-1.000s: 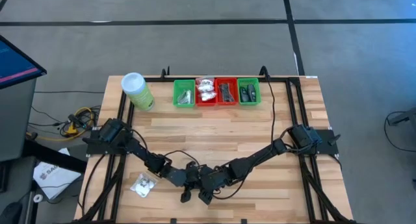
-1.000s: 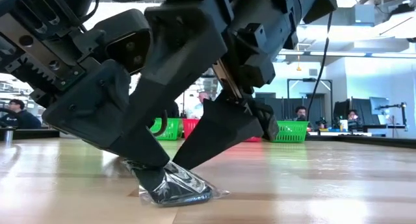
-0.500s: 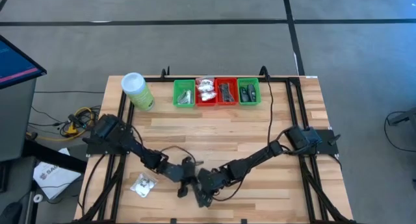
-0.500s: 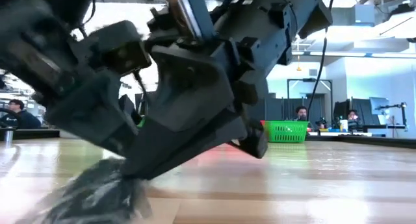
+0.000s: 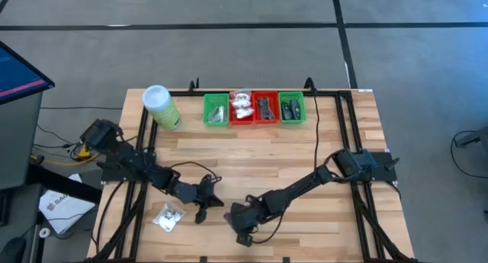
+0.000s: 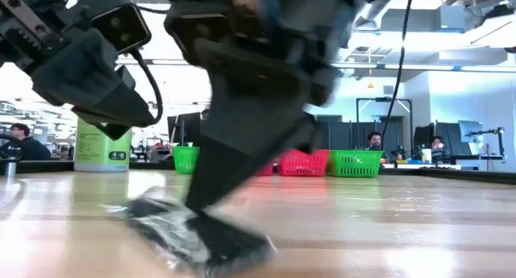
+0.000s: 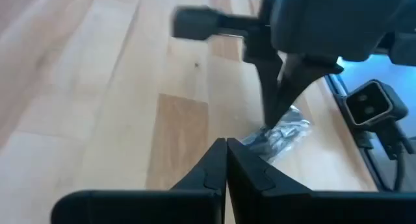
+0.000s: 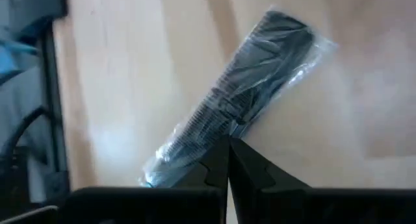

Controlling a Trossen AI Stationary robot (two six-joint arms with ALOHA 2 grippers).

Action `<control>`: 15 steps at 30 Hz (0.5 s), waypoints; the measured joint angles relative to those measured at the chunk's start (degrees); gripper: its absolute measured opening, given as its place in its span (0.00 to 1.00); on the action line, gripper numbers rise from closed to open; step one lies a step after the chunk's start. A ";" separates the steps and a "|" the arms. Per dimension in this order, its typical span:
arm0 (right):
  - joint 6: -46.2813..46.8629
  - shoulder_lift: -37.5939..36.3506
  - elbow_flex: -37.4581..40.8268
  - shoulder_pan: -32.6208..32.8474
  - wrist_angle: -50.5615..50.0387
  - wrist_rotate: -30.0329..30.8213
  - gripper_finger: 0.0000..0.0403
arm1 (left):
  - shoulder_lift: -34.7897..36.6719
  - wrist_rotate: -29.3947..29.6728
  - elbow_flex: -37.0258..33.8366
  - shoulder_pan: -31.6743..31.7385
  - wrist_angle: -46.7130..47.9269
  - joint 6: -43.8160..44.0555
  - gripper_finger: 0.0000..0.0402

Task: Pick & Place Travel size toiletries
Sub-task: Put the black comb into the right red bin

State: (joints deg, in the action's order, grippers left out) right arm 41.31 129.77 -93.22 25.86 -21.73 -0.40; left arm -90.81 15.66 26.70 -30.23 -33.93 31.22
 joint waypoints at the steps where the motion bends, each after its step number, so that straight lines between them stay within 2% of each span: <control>1: -1.15 0.00 -1.27 -0.27 -1.41 0.55 0.00 | -0.02 -0.02 -0.10 -0.31 -0.10 0.69 0.00; 6: -4.41 -1.12 -7.14 -1.41 -9.87 2.61 0.00 | -0.94 0.32 -0.65 -1.23 -0.34 2.46 0.00; 15: -5.55 -1.08 -9.80 -2.00 -17.81 3.23 0.00 | -1.69 0.98 -0.57 -2.82 -0.54 3.08 0.00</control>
State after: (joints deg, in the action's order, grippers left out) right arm 35.76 128.68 -103.02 23.86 -39.54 2.83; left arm -92.50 16.64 26.13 -33.05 -34.48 34.30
